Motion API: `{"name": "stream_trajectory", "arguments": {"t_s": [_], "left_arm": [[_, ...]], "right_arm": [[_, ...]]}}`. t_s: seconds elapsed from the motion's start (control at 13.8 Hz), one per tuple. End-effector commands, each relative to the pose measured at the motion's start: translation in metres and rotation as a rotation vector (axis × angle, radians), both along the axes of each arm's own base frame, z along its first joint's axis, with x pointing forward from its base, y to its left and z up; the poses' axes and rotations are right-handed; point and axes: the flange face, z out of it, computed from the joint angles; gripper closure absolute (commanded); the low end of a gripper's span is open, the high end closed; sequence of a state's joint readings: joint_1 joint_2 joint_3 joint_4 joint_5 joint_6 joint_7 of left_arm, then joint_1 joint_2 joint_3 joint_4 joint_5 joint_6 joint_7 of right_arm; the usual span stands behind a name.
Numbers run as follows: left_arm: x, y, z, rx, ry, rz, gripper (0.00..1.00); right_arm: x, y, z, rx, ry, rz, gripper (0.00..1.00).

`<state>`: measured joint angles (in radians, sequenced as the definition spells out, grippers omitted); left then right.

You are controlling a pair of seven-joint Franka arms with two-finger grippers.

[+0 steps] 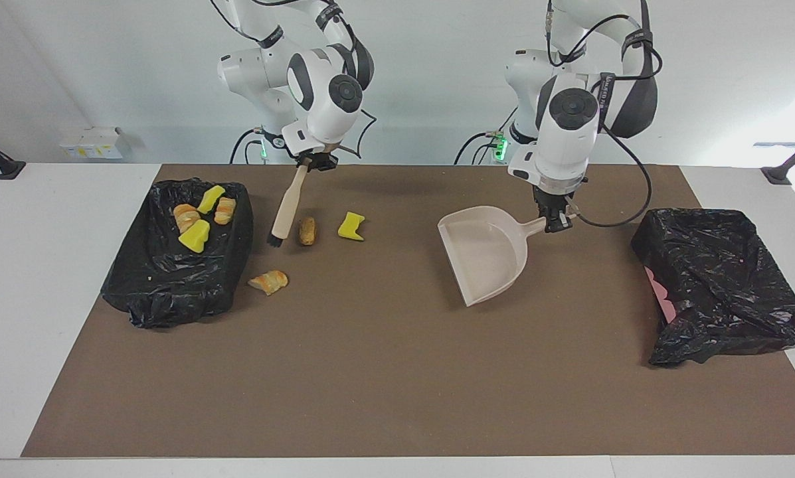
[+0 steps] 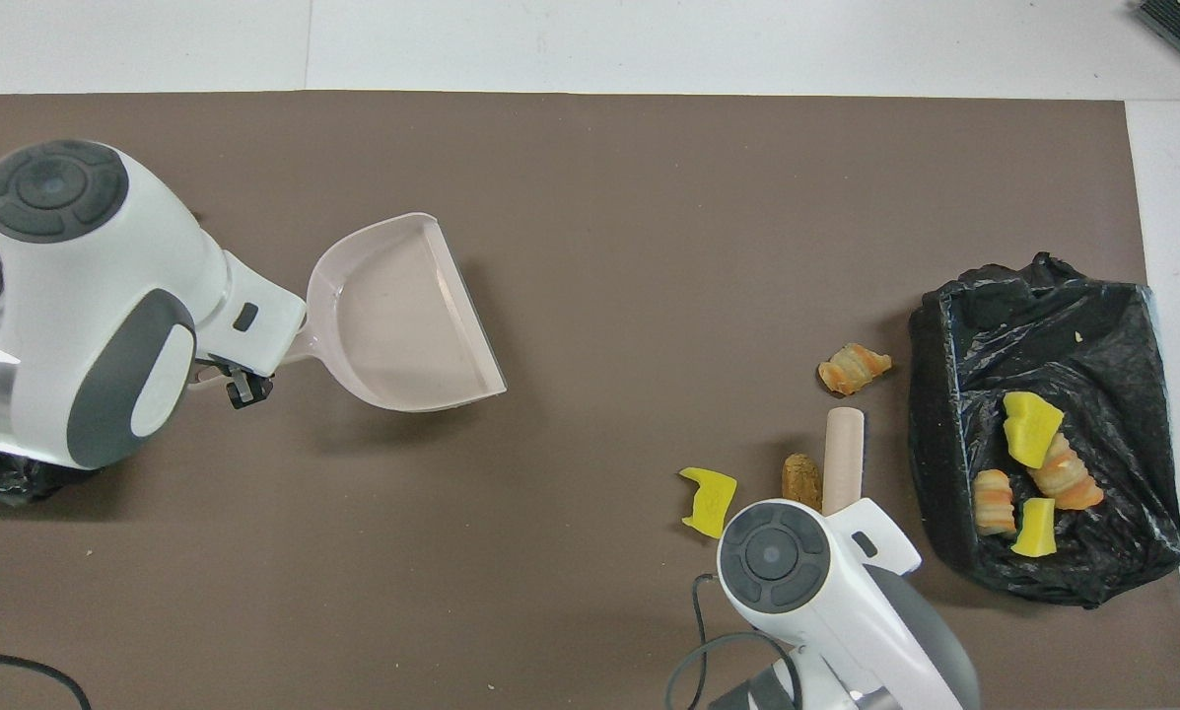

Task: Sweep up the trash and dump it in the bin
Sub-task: 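Lower the dustpan with the left gripper while the right gripper grasps the brush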

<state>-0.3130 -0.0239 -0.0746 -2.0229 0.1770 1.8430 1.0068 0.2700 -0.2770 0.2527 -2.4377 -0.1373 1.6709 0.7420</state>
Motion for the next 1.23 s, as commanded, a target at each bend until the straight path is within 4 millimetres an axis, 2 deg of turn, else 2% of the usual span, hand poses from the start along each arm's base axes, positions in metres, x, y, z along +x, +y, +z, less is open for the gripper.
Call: {"name": "stream_trajectory", "arguments": {"t_s": [0.0, 0.15, 0.36, 0.65, 0.8, 0.94, 1.02, 1.16], "left_arm": [[-0.038, -0.016, -0.009, 0.008, -0.020, -0.110, 1.00], [-0.060, -0.044, -0.024, 0.005, -0.021, -0.175, 1.00], [-0.085, -0.070, -0.048, 0.006, -0.035, -0.157, 1.00], [-0.114, -0.100, -0.062, -0.002, -0.063, -0.145, 1.00], [-0.124, -0.112, -0.069, -0.014, -0.086, -0.127, 1.00], [-0.124, -0.112, -0.072, -0.024, -0.096, -0.126, 1.00], [-0.124, -0.113, -0.071, -0.028, -0.100, -0.125, 1.00], [-0.126, -0.113, -0.072, -0.027, -0.099, -0.128, 1.00]], "right_arm": [[-0.011, -0.021, -0.004, 0.067, 0.004, 0.040, 1.00], [-0.013, -0.019, -0.016, 0.102, 0.019, 0.031, 1.00], [-0.010, -0.006, -0.033, 0.173, 0.036, 0.003, 1.00], [0.000, 0.013, -0.032, 0.300, 0.039, -0.016, 1.00], [0.001, 0.020, -0.031, 0.354, 0.055, 0.000, 1.00], [-0.001, 0.039, -0.026, 0.412, 0.074, 0.036, 1.00], [0.000, 0.049, -0.029, 0.422, 0.088, 0.043, 1.00], [-0.005, 0.080, -0.041, 0.458, 0.093, 0.072, 1.00]]}}
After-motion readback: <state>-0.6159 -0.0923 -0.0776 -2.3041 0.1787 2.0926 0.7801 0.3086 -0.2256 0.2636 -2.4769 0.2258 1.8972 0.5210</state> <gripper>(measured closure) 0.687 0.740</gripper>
